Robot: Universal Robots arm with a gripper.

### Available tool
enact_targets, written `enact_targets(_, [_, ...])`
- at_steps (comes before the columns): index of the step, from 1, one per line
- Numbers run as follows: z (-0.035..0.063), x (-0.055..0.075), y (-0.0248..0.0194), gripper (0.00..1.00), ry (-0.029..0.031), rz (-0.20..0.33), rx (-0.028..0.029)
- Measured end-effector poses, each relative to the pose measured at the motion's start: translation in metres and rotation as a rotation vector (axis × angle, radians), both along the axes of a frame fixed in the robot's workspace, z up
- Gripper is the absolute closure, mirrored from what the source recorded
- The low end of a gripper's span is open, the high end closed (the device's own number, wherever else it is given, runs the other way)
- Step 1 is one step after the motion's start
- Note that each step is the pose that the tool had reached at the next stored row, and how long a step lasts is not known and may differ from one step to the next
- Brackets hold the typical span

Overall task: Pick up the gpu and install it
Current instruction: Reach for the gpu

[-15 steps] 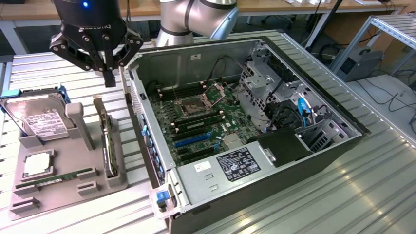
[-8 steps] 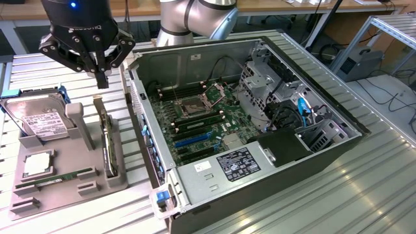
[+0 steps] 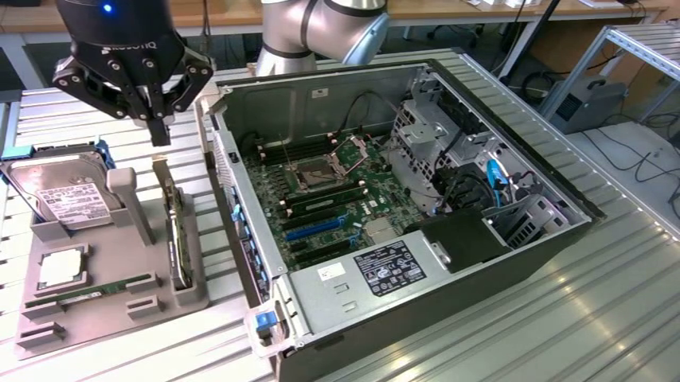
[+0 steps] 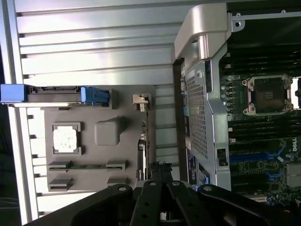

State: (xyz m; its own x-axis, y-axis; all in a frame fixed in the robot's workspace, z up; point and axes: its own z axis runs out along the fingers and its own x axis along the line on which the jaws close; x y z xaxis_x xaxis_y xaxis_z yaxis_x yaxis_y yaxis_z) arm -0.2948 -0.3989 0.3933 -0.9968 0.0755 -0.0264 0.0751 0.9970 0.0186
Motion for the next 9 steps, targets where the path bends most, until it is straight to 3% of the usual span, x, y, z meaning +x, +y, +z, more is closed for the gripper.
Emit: enact_targets(9, [0.0000, -0.0078, 0.0000, 0.89, 0.0001, 0.000, -0.0012])
